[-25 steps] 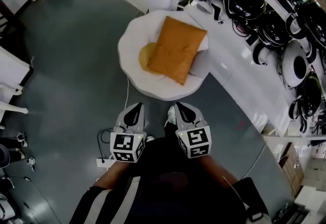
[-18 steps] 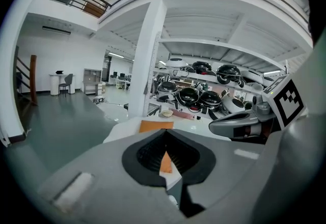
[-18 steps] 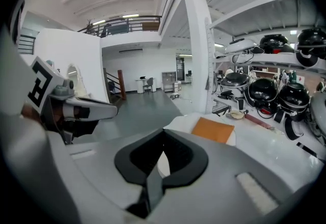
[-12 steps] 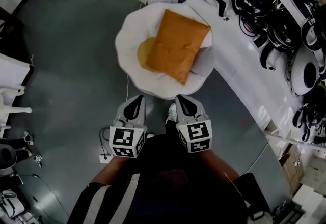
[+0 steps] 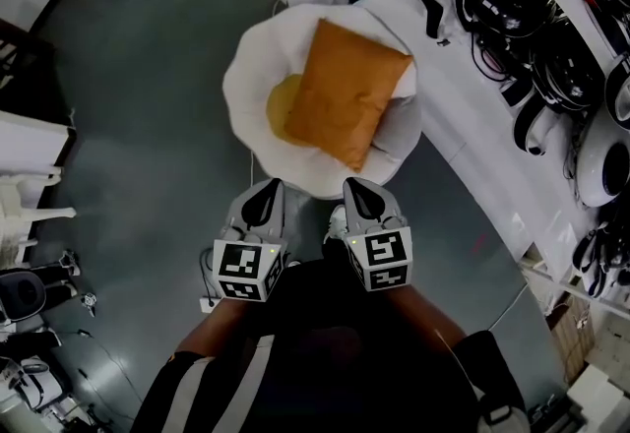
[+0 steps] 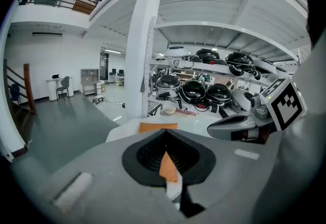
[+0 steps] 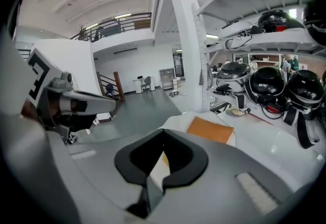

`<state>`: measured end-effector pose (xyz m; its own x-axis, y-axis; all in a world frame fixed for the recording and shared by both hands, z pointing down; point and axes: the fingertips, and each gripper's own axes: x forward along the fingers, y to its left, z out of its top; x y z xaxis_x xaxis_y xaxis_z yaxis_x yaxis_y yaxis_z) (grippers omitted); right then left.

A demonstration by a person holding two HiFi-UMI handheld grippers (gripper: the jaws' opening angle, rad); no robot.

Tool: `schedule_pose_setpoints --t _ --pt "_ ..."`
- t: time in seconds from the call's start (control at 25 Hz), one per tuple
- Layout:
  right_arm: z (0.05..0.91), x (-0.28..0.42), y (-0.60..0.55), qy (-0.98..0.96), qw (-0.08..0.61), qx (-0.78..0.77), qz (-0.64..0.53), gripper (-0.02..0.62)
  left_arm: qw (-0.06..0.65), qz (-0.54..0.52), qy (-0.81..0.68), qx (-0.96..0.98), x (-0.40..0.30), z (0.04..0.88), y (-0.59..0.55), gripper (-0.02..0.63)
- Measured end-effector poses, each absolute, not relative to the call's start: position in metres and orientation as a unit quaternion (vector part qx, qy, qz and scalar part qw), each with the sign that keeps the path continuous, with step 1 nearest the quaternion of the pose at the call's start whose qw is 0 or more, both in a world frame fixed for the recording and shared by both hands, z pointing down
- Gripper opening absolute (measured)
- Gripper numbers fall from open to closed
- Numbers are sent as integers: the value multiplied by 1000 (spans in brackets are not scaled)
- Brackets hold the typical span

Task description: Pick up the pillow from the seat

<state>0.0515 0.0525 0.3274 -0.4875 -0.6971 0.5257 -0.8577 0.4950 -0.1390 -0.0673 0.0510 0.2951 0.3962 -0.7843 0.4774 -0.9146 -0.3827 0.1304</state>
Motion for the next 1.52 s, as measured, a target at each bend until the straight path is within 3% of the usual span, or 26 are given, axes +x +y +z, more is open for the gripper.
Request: schedule_pose_setpoints --t 0.6,1.52 --pt "333 79 13 -826 187 489 208 3 186 178 -510 821 -48 295 12 5" --pt "405 45 -64 -691 271 618 260 3 216 218 -344 887 -87 387 -121 5"
